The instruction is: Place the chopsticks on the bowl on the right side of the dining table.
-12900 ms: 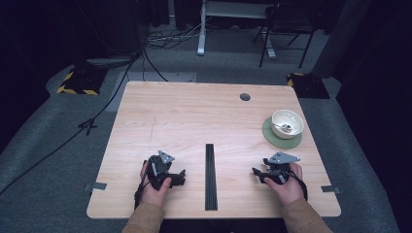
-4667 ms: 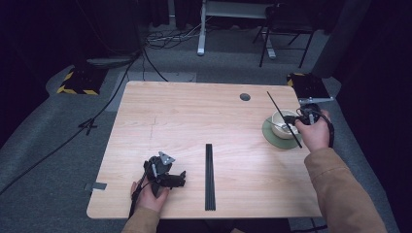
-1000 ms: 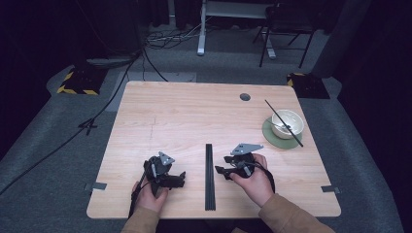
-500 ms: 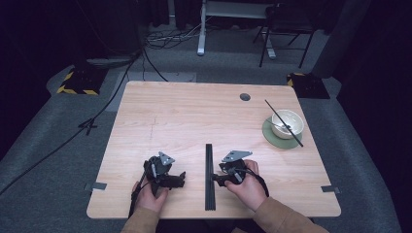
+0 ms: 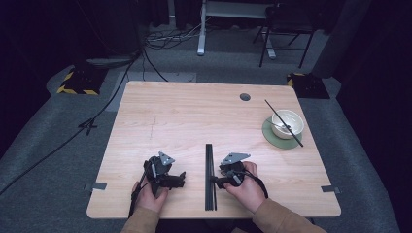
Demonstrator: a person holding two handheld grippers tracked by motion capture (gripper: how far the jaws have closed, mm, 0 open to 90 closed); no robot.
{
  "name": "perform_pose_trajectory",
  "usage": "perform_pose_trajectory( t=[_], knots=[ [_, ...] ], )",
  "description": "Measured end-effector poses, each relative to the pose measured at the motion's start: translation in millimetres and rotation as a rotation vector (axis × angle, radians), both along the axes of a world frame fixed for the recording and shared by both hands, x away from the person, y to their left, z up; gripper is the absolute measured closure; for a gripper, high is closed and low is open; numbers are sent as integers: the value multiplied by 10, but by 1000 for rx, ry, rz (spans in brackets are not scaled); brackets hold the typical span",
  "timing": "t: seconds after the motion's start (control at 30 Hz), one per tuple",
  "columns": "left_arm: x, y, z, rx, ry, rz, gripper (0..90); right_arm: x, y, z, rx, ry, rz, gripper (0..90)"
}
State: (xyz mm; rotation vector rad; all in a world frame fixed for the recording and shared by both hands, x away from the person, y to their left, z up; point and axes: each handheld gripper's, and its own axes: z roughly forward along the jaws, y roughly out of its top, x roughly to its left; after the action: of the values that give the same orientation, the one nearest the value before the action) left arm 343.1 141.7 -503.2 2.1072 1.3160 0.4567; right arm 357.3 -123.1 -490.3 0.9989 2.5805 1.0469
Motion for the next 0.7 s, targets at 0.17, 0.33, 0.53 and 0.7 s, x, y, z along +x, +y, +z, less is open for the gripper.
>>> perform_pose_trajectory(
  t=[0.17,0.33,0.53,0.7],
  knots=[
    [0,0,0,0,0,0,5,10,-39,1,2,-1,-9,425],
    [0,-1,-1,-1,0,0,5,-39,-47,-6,15,2,1,427],
    [0,0,0,0,0,0,5,-28,-148,-5,3,-10,-16,457],
    [0,0,-1,-1,0,0,5,41,-303,16,10,13,-70,485]
  ],
)
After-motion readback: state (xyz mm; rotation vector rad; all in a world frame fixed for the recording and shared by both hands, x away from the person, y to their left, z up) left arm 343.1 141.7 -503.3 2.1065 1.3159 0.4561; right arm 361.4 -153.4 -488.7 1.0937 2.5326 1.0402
